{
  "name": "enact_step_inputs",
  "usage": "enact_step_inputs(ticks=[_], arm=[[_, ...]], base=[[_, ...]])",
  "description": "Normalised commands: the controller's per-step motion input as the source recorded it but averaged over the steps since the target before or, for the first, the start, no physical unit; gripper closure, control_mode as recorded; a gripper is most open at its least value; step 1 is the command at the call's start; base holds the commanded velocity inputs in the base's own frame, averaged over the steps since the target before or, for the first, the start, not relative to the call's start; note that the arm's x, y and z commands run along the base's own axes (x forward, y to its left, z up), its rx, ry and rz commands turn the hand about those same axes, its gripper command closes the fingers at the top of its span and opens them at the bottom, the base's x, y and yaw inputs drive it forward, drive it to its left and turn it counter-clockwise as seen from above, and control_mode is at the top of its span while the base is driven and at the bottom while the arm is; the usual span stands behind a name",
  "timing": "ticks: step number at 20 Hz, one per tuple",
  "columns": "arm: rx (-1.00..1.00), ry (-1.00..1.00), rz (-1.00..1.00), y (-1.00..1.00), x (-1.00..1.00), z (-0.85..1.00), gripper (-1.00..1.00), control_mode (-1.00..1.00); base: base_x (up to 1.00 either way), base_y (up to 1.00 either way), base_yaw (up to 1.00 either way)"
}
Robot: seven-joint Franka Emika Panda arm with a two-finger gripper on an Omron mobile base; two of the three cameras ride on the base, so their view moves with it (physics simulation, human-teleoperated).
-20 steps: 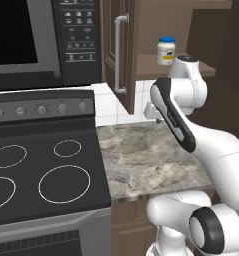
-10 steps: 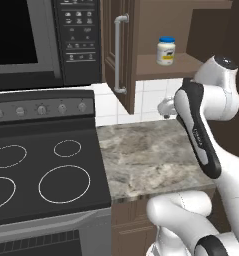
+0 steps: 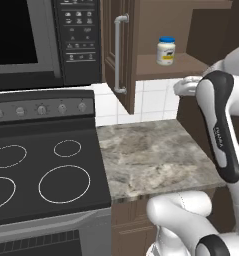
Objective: Take 2 condiments from the cabinet and move them on the counter near the stove.Make sure the condiments are lined up with each other, next to each other.
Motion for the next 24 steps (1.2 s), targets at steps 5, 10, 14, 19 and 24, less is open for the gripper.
enact_step_inputs(ticks=[5,10,14,19,24], arm=[[-0.04,-0.08,-0.02,-0.02,-0.04,0.92,-1.0,-1.0],[-0.08,-0.06,-0.01,0.0,0.08,0.53,-1.0,-1.0],[-0.07,-0.01,0.0,0.0,0.33,0.29,-1.0,-1.0],[-0.08,-0.01,0.0,0.0,0.42,0.05,-1.0,-1.0],[-0.08,-0.12,0.0,0.0,0.39,-0.01,-1.0,-1.0]], base=[[0.0,0.0,0.0],[0.0,0.0,0.0],[0.0,0.0,0.0],[0.0,0.0,0.0],[0.0,0.0,0.0]])
